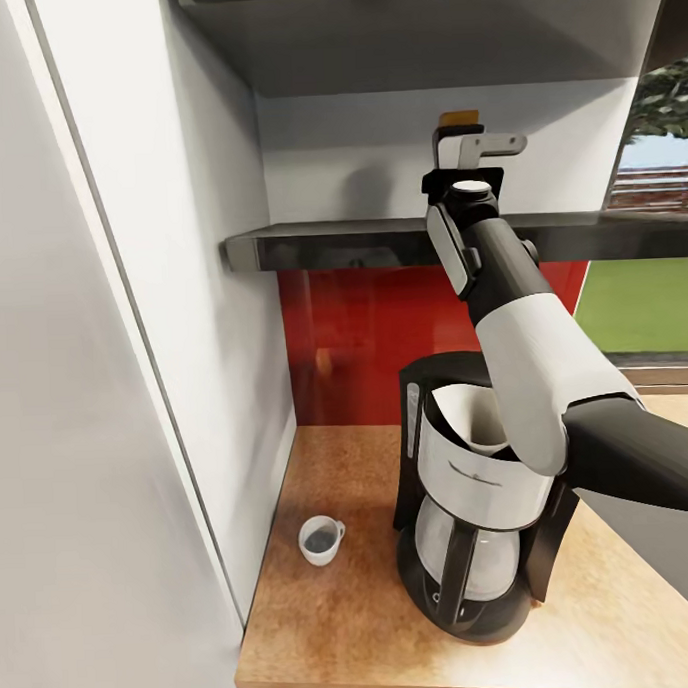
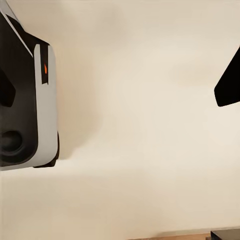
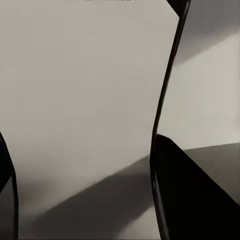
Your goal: Set up a coffee station on the kitchen countertop: keep the coffee maker on the countertop, move the bottle of coffee from the kitchen shelf to the counter next to the coffee maker, place a paper coffee filter on top of the coffee maker, put the saucer next to the coffee maker with the coffee cup on the saucer, and place the electric kettle next to the coffee maker.
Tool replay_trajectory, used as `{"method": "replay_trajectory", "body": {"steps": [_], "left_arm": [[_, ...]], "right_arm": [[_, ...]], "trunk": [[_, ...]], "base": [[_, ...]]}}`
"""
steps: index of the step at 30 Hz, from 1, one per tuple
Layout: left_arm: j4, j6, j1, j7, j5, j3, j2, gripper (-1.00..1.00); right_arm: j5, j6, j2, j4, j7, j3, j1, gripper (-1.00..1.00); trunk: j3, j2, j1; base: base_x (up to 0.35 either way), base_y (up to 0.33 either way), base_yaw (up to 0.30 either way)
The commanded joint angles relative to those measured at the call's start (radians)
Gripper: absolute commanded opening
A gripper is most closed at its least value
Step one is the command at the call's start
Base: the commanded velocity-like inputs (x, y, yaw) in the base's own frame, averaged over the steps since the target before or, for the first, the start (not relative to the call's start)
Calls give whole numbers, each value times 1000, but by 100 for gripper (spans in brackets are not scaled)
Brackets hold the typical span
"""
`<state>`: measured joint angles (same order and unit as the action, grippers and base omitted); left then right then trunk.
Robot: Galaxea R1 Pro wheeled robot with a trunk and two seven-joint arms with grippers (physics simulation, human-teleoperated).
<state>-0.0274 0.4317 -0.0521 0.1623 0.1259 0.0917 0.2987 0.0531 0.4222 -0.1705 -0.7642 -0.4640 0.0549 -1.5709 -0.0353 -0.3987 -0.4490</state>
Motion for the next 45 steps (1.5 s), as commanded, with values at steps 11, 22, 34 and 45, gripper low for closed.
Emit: {"method": "replay_trajectory", "body": {"steps": [11,22,34,45], "left_arm": [[2,-2,0,3,11,9,0,100],[4,-2,-1,3,11,10,2,100],[4,-2,0,3,11,10,0,100],[4,-2,0,3,11,10,1,100]], "right_arm": [[-4,9,-4,10,-6,3,5,-100],[-8,11,-4,-5,-5,6,5,-100],[-11,139,-4,-165,-4,7,6,-100],[-11,145,-4,-175,-4,8,5,-100]], "trunk": [[-2,-1,-1],[-2,-1,-1],[-2,-1,-1],[-2,-1,-1]], "base": [[0,0,0],[0,0,0],[-28,-16,0],[-217,-155,0]]}}
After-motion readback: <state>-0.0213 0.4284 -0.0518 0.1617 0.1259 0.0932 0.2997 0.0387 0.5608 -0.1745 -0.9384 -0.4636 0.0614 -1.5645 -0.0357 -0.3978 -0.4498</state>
